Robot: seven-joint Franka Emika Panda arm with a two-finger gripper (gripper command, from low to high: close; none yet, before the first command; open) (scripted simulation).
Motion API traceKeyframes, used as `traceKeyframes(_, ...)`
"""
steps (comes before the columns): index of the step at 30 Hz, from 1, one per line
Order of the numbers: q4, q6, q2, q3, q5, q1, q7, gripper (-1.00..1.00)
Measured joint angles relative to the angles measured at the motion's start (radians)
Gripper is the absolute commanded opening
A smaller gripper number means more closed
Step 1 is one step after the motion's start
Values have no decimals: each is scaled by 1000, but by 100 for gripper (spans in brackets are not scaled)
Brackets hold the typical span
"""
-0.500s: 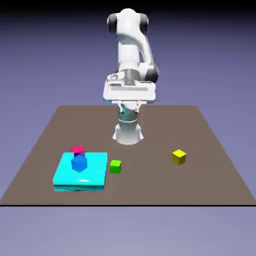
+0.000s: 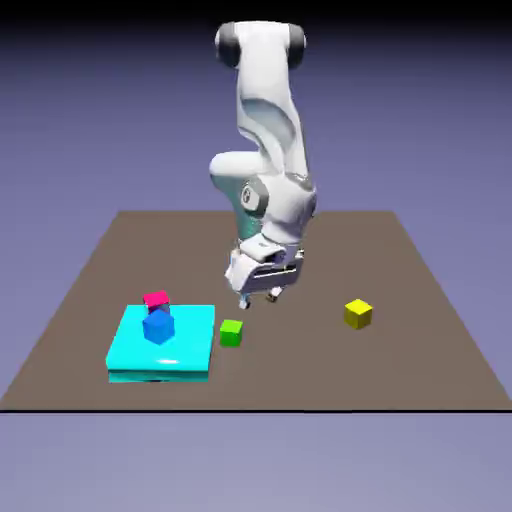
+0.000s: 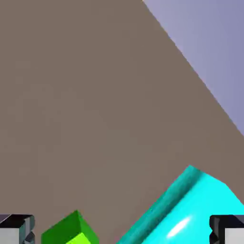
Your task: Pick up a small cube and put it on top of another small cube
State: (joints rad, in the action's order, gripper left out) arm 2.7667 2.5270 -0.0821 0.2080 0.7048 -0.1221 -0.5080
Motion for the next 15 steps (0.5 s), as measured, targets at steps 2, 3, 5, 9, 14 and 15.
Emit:
traceKeyframes(2,-5,-63,60,26,87,-17,29,0)
traceKeyframes(3,-8,-94,90,38,130,-26,43,0)
traceKeyframes(5,-13,-157,151,64,217,-41,72,0)
traceKeyframes(9,-26,-187,223,64,317,-55,60,0)
traceKeyframes(14,-73,-133,395,-20,534,-72,-92,0)
traceKeyframes(15,-76,-130,406,-26,549,-73,-102,-100)
